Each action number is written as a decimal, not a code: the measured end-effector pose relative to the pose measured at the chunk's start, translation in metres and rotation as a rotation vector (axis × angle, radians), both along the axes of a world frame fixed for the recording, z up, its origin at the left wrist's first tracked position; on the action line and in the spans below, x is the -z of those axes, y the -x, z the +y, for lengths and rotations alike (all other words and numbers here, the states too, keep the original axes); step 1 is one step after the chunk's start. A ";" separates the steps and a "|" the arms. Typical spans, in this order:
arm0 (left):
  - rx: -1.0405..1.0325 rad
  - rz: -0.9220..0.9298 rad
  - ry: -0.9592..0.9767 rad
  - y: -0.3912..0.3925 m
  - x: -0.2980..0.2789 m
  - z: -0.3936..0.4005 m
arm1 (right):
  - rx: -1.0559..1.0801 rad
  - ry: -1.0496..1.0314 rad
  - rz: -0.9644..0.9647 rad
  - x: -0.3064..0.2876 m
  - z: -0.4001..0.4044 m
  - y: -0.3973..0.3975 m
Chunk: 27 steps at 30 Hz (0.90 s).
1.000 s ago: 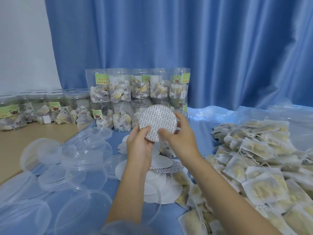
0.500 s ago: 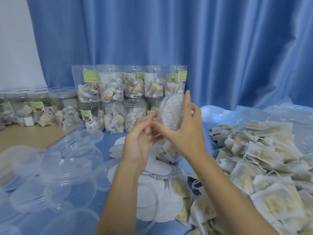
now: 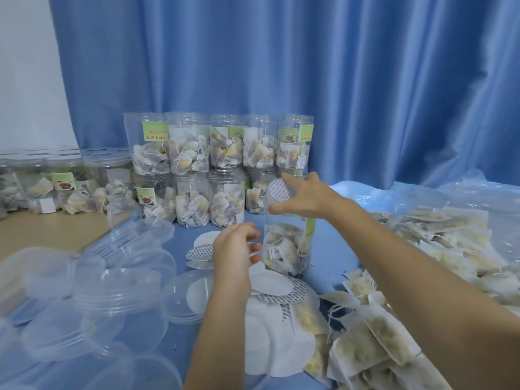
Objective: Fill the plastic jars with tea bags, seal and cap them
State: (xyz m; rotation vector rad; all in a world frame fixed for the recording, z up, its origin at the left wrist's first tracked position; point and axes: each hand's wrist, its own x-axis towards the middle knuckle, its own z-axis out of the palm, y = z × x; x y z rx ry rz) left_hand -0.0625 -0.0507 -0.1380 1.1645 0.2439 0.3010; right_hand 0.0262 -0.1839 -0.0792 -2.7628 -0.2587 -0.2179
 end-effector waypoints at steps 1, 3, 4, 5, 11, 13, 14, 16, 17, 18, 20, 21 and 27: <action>0.002 0.007 -0.006 0.000 0.000 0.000 | -0.005 0.050 0.021 -0.003 0.001 -0.002; 0.012 0.017 -0.007 -0.001 -0.001 0.001 | -0.018 0.147 0.054 -0.011 0.003 -0.004; 0.016 0.022 -0.007 -0.001 -0.001 0.001 | -0.026 0.180 0.077 -0.016 0.005 -0.004; 0.018 0.026 -0.011 0.000 -0.001 0.001 | -0.031 0.199 0.102 -0.020 0.006 -0.005; 0.049 0.053 -0.072 0.001 0.002 -0.001 | -0.021 0.212 0.084 -0.011 0.002 0.001; 0.047 0.077 -0.092 -0.001 0.004 0.000 | 0.005 0.179 0.065 -0.008 -0.003 0.007; 0.044 0.092 -0.105 -0.002 0.006 0.000 | 0.014 0.151 0.056 -0.006 -0.006 0.011; 0.046 0.118 -0.120 -0.006 0.008 0.000 | 0.005 0.091 0.009 -0.002 -0.008 0.020; 0.052 0.126 -0.122 -0.007 0.009 0.000 | -0.008 0.062 -0.038 0.002 -0.008 0.026; 0.058 0.136 -0.120 -0.008 0.010 0.000 | -0.022 0.027 -0.102 0.007 -0.008 0.033; 0.070 0.162 -0.103 -0.009 0.011 -0.002 | -0.050 -0.057 -0.231 0.020 -0.010 0.047; 0.077 0.175 -0.104 -0.008 0.011 -0.003 | -0.064 -0.104 -0.280 0.025 -0.012 0.054; 0.173 0.127 -0.004 0.000 0.007 -0.005 | -0.142 -0.677 -0.474 0.037 -0.031 0.078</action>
